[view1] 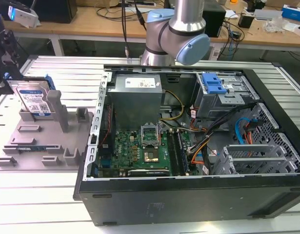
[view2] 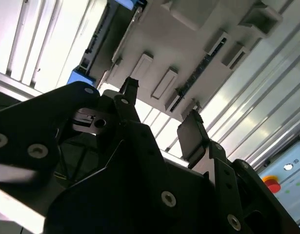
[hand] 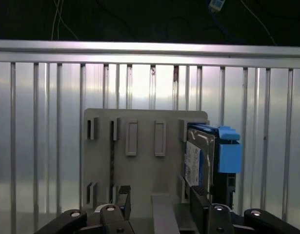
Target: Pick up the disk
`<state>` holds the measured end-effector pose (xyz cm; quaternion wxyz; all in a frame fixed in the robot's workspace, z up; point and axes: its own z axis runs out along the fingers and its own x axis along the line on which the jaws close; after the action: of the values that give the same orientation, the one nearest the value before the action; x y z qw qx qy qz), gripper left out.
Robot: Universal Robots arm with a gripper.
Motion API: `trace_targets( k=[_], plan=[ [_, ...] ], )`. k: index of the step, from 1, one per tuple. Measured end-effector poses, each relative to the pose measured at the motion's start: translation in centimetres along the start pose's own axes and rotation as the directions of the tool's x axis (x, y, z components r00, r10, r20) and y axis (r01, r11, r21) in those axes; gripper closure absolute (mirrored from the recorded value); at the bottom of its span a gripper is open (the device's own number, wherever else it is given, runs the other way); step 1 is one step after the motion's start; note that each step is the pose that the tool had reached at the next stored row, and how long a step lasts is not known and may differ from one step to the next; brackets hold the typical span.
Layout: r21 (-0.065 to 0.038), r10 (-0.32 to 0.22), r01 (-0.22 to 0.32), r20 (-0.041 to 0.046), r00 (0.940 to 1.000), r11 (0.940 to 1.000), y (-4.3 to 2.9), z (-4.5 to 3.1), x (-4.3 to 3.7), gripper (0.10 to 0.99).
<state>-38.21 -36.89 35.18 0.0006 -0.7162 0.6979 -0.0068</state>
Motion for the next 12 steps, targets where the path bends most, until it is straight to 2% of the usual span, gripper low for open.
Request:
trace_targets(
  k=[6, 8, 11, 12],
  plan=[
    [0.002, -0.002, 0.002, 0.0000, 1.0000, 1.0000, 0.19, -0.03, -3.07, 0.486],
    [0.003, -0.002, 0.002, -0.0001, 1.0000, 1.0000, 0.77, -0.03, -3.64, 0.486],
    [0.006, -0.002, 0.002, -0.0001, 1.0000, 1.0000, 2.04, 0.05, -3.88, 0.486],
    [0.006, -0.002, 0.002, -0.0001, 1.0000, 1.0000, 2.13, 0.08, -4.03, 0.486]
  ],
)
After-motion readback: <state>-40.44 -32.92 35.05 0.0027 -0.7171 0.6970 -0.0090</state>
